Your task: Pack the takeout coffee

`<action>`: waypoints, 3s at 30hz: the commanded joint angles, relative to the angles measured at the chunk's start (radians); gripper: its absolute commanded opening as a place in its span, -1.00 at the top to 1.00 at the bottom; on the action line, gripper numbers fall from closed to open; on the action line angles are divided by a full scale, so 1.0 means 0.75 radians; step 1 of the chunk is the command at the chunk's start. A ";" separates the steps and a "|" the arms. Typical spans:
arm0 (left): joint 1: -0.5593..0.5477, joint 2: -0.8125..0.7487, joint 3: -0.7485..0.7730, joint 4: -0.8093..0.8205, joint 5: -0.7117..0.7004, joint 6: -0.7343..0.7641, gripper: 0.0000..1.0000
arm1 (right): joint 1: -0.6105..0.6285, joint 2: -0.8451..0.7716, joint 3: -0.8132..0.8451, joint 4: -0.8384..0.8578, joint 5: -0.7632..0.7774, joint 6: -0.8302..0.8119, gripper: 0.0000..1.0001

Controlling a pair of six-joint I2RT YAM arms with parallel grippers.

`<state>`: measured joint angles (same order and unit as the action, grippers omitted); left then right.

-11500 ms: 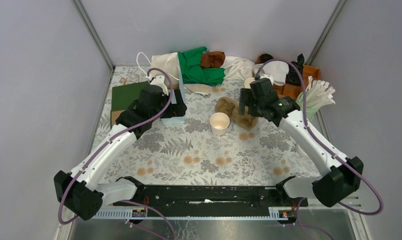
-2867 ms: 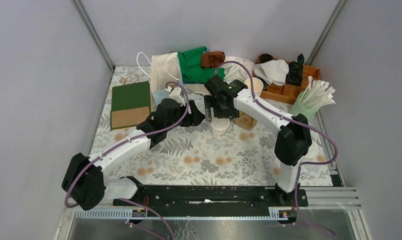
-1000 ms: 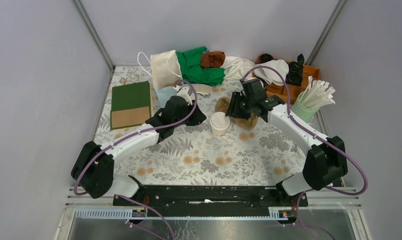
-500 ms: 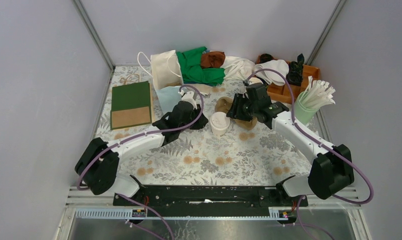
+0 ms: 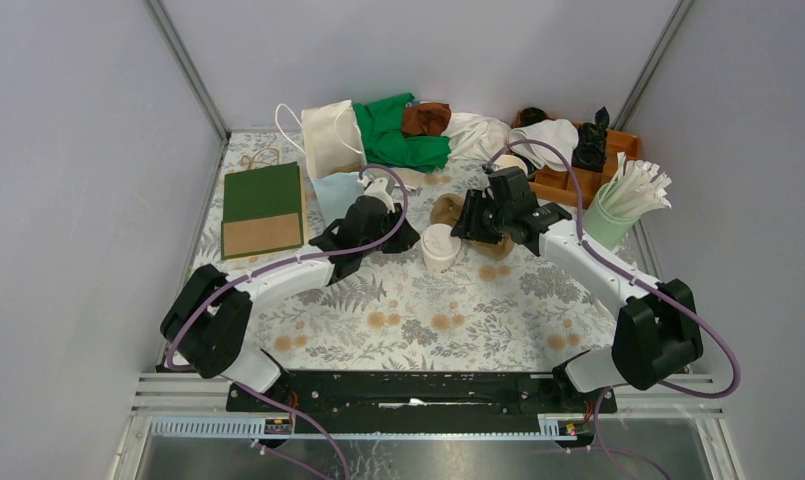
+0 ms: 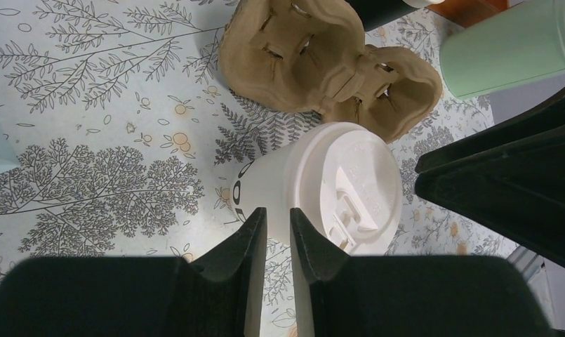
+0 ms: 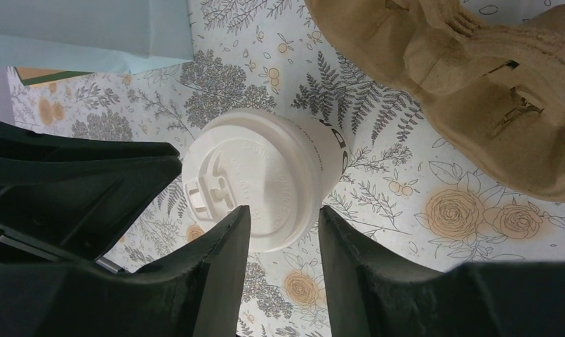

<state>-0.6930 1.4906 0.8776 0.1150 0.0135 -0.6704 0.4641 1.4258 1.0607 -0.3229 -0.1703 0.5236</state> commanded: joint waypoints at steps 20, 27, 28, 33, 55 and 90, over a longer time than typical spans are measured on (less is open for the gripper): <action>0.027 0.068 0.098 0.107 0.111 -0.008 0.52 | 0.005 0.103 0.065 0.003 -0.084 -0.042 0.13; 0.030 0.082 0.097 0.094 0.107 -0.002 0.55 | 0.005 0.096 0.072 -0.009 -0.084 -0.045 0.16; 0.030 0.085 0.099 0.086 0.102 0.000 0.56 | 0.004 0.095 0.074 -0.010 -0.084 -0.047 0.16; 0.030 0.107 0.095 0.069 0.097 0.004 0.66 | 0.003 0.102 0.084 -0.026 -0.073 -0.050 0.23; -0.010 0.182 0.102 -0.015 0.035 0.051 0.81 | 0.004 0.154 0.093 -0.113 -0.030 -0.065 0.31; -0.035 0.140 0.439 -0.322 -0.042 0.188 0.62 | 0.004 0.121 0.273 -0.268 0.044 -0.106 0.22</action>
<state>-0.7155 1.6222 1.1702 -0.1150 -0.0055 -0.5495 0.4637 1.5352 1.2259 -0.4961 -0.1646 0.4656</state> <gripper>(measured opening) 0.187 0.392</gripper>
